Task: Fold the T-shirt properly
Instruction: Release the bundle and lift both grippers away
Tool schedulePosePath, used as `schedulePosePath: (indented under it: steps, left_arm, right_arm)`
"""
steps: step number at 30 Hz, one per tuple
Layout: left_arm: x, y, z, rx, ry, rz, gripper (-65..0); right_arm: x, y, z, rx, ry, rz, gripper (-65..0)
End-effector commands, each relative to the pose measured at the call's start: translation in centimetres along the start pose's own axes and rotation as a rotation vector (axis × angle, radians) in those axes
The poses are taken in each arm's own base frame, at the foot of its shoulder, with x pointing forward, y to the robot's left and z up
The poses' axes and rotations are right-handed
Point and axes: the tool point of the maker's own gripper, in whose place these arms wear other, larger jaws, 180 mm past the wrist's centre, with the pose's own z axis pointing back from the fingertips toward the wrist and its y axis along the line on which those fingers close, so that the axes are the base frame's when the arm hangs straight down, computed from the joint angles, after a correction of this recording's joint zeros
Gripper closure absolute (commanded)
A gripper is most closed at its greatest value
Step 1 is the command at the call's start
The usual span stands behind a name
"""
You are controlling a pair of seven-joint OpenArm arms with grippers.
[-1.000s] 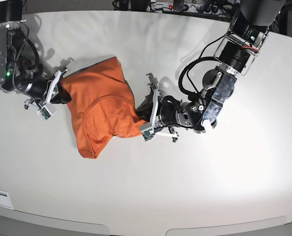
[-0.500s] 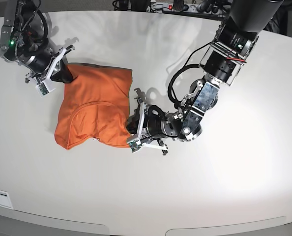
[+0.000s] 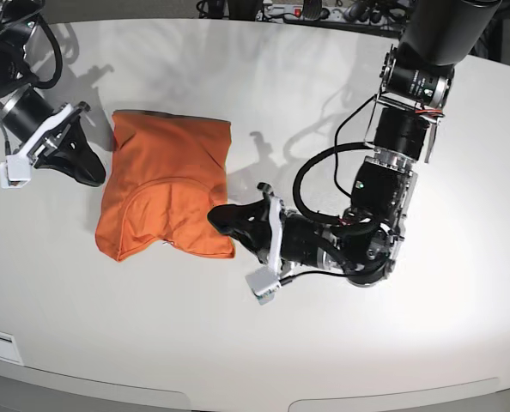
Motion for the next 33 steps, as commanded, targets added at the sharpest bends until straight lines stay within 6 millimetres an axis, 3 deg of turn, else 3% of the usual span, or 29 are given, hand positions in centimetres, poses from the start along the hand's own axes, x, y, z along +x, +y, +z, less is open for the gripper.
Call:
schedulePosePath:
  steps: [1,4,10,20,26,33]
  left_arm:
    - [1.8,-0.7,1.0,-0.032,-0.063,-0.027,0.0]
    - [2.7,-1.6,2.9,-0.098,-0.186,0.036,0.0]
    - [0.1,-2.2,4.9,-0.051,-0.164,0.050,0.0]
    - [-7.1,-10.0,6.6,-0.044,0.020,-0.090,0.0]
    - [-11.5,-14.1,8.4,-0.028,0.119,-0.077,0.0]
    - [-14.3,-18.1,11.9,0.096,0.187,-0.019,0.0]
  right_arm:
    - [1.2,0.4,0.7,0.022,-0.031,0.011,0.0]
    - [1.0,0.3,2.1,0.030,0.005,-0.011,0.0]
    - [1.3,-1.5,5.9,-0.113,0.039,0.040,0.0]
    - [-0.4,2.8,10.4,-0.202,0.210,0.185,0.0]
    - [-2.4,2.9,13.1,-0.262,0.318,0.149,0.0]
    - [-6.5,3.9,16.3,-0.308,0.484,0.037,0.0]
